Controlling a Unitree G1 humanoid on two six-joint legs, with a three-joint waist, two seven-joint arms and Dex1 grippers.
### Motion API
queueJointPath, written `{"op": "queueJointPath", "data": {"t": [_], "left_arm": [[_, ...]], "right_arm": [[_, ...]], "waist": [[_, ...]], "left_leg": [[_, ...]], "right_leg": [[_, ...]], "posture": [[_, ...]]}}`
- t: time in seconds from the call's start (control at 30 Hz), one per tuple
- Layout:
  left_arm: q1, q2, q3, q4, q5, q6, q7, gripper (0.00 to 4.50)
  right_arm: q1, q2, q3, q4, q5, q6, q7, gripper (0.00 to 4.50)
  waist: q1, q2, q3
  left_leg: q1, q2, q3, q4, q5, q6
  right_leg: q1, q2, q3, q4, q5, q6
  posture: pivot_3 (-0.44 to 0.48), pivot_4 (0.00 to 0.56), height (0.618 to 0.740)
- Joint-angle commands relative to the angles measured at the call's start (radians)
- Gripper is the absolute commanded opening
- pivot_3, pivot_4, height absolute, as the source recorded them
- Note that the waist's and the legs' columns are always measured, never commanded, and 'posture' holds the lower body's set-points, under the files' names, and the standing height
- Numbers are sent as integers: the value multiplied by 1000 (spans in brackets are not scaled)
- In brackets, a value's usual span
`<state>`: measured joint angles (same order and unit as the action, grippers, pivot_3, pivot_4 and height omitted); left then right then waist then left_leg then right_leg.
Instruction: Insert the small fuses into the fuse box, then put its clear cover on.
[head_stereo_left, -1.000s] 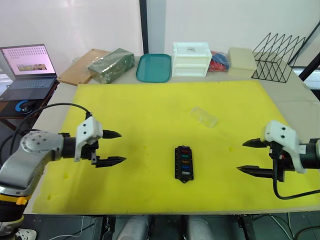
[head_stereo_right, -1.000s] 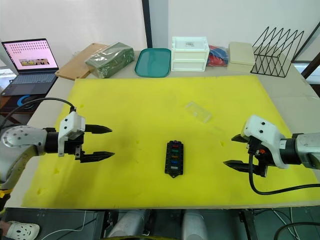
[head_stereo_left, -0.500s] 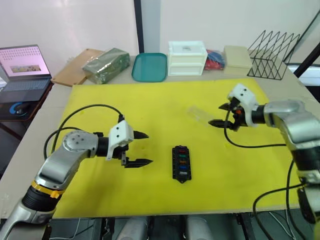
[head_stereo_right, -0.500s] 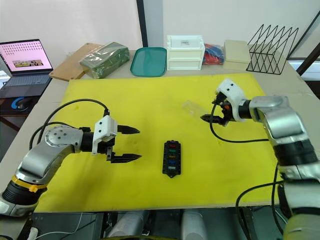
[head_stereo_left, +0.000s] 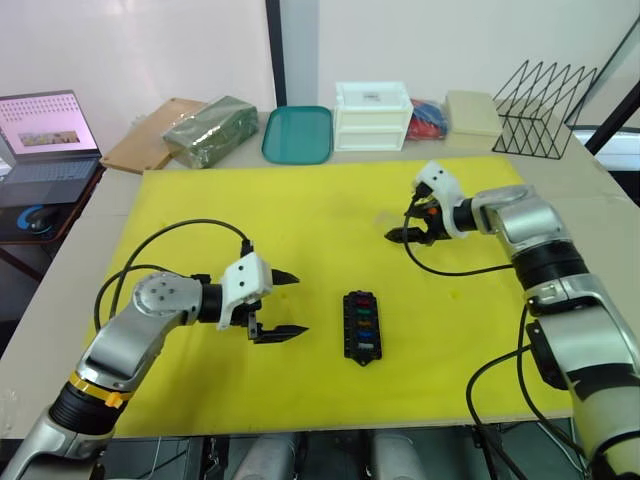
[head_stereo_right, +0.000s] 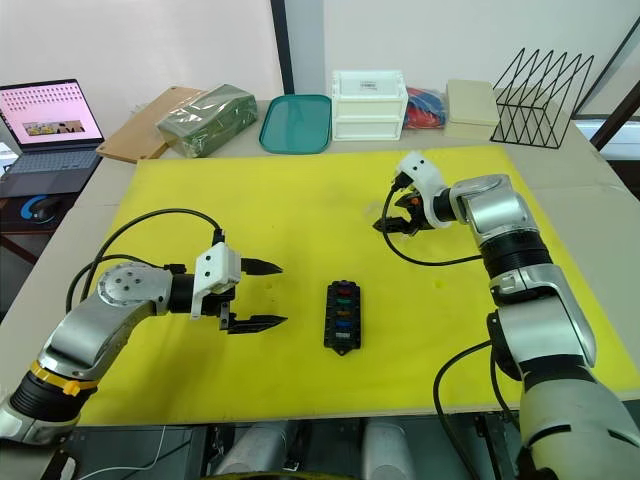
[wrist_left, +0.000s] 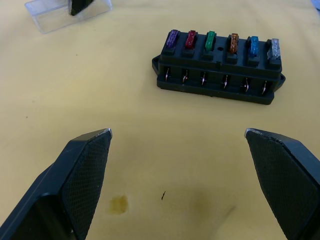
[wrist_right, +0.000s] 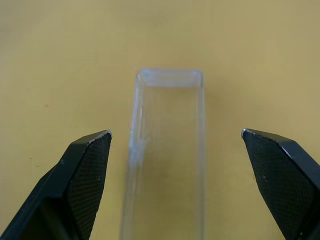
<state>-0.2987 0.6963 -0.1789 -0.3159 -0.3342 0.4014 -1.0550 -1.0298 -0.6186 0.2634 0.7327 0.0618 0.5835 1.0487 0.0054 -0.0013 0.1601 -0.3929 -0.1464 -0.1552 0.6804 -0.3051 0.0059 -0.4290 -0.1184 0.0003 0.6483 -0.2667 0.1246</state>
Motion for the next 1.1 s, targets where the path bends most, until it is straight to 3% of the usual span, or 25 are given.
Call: {"op": "queueJointPath", "data": {"t": [0.03, 0.13, 0.17, 0.27, 0.4, 0.43, 0.73, 0.83, 1.1], "left_arm": [[22, 0, 15, -44, 1, -23, 15, 4500], [45, 4, 16, -51, 3, -31, 18, 4500], [54, 7, 17, -54, 3, -34, 17, 4500], [83, 19, 22, -67, -3, -35, 12, 4500], [170, 29, 35, -172, -50, 14, 32, 4500], [188, 26, 39, -197, -61, 29, 45, 4500], [351, -28, -22, -414, -91, 204, 229, 4500], [378, -75, -97, -443, -40, 232, 315, 4500], [385, -234, -266, -428, 95, 287, 553, 4500]], "right_arm": [[-21, 2, 1, 17, -28, -45, 28, 4441], [-10, 8, -6, 24, -39, -59, 32, 4441], [-9, 13, -12, 23, -39, -62, 30, 4249], [-2, 24, -25, 0, -35, -62, 26, 3558], [27, 17, -36, -104, -21, -22, 33, 2055], [36, 14, -39, -135, -21, -11, 32, 1866], [169, -79, -122, -668, 82, 332, 3, 1881], [197, -105, -153, -824, 139, 446, -12, 1881], [166, -118, -189, -1013, 239, 641, -93, 1881]], "waist": [[-4, 0, 0], [-8, 0, 0], [-10, 0, 0], [-17, 0, 0], [-21, 1, 0], [-21, 1, 0], [-9, 1, 0], [-1, 1, 0], [15, 1, 0]], "left_leg": [[0, 0, 0, 0, 0, 0], [0, 0, 0, 0, 0, 0], [0, 0, 0, 0, 0, 0], [0, 0, 0, -1, 0, 0], [0, 0, 0, -2, 0, 0], [0, 0, 0, -2, 0, 0], [0, 0, 0, -1, 0, 0], [0, 0, 0, -1, 0, 0], [0, -1, 1, 0, 0, 1]], "right_leg": [[0, 0, 0, 0, 0, 0], [-1, 0, 0, 1, 0, 0], [0, 0, 0, 1, 0, 0], [-1, 0, 0, 0, 0, 0], [-1, 0, 0, 0, 0, 0], [-1, 0, 0, 0, 0, 0], [-1, 0, 1, 0, 0, 0], [0, 0, 1, 0, 0, 0], [1, -1, 3, 0, 0, 0]], "posture": [[0, 150, 740], [0, 150, 740], [0, 150, 740], [0, 150, 740], [0, 150, 740], [0, 150, 740], [0, 150, 740], [0, 150, 740], [0, 150, 740]]}}
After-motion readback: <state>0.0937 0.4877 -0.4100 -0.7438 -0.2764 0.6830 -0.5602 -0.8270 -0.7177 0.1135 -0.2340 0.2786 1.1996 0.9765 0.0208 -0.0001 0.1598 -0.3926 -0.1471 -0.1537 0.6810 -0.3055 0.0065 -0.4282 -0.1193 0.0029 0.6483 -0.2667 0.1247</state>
